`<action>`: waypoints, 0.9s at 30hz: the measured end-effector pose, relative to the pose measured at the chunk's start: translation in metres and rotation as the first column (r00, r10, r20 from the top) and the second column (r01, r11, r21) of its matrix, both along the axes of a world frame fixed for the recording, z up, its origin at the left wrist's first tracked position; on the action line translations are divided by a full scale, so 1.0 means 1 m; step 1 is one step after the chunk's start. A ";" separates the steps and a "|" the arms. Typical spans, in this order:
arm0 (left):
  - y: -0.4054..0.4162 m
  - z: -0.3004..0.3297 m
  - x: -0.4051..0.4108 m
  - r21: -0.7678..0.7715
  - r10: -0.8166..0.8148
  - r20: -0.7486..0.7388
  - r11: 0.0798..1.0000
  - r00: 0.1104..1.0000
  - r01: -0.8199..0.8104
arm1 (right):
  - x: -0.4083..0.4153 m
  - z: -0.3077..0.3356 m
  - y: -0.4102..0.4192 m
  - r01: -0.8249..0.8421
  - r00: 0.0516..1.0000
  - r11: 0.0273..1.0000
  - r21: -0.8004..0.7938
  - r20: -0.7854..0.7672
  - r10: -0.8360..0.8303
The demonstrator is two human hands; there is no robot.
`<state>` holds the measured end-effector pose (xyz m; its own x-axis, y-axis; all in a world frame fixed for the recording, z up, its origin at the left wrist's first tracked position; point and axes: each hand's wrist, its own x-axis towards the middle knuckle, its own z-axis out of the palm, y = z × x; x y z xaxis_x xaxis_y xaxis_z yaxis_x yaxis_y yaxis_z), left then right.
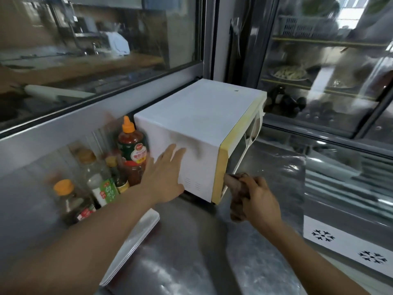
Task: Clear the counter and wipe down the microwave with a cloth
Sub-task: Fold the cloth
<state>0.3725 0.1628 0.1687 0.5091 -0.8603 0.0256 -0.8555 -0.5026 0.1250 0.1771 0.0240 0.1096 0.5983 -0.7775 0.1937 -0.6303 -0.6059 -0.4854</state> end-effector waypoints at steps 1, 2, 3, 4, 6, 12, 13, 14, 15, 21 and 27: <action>0.005 0.001 -0.007 0.024 -0.007 -0.012 1.000 1.000 0.007 | -0.003 0.004 0.004 -0.016 1.000 1.000 0.004 0.008 0.016; 0.009 0.004 -0.014 0.040 -0.015 -0.031 0.999 0.999 0.017 | -0.007 0.008 0.008 -0.031 0.999 0.999 0.013 0.025 0.030; 0.013 0.008 -0.021 0.054 -0.024 -0.060 0.998 0.998 0.027 | -0.011 0.014 0.012 -0.035 0.998 0.999 0.028 0.054 0.033; 0.018 0.012 -0.027 0.066 -0.034 -0.093 0.997 0.995 0.040 | -0.017 0.020 0.018 -0.033 0.996 0.998 0.045 0.085 0.030; 0.027 0.020 -0.042 0.057 -0.069 -0.139 0.995 0.988 0.077 | -0.031 0.034 0.031 -0.018 0.989 0.997 0.076 0.146 0.007; 0.078 0.046 -0.107 -0.106 -0.203 -0.346 0.978 0.916 0.177 | -0.083 0.084 0.087 0.035 0.972 0.988 0.148 0.225 -0.068; 0.088 0.050 -0.118 -0.146 -0.231 -0.387 0.971 0.893 0.188 | -0.091 0.091 0.099 0.039 0.969 0.988 0.151 0.237 -0.075; 0.097 0.054 -0.130 -0.180 -0.253 -0.423 0.965 0.870 0.193 | -0.101 0.098 0.111 0.043 0.967 0.987 0.154 0.244 -0.080; 0.107 0.058 -0.143 -0.212 -0.272 -0.457 0.958 0.847 0.194 | -0.110 0.105 0.124 0.047 0.965 0.987 0.153 0.247 -0.084; 0.141 0.077 -0.213 -0.351 -0.344 -0.670 0.928 0.658 0.128 | -0.165 0.134 0.189 0.064 0.942 0.983 0.172 0.316 -0.117; 0.148 0.089 -0.261 -0.351 -0.350 -0.707 0.928 0.614 0.124 | -0.214 0.147 0.211 0.067 0.934 0.976 0.209 0.331 -0.135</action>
<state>0.1118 0.3113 0.2578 0.2259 -0.9732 -0.0423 -0.4902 -0.1511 0.8584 -0.0373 0.2348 0.2566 0.4384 -0.8729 0.2139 -0.4590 -0.4221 -0.7818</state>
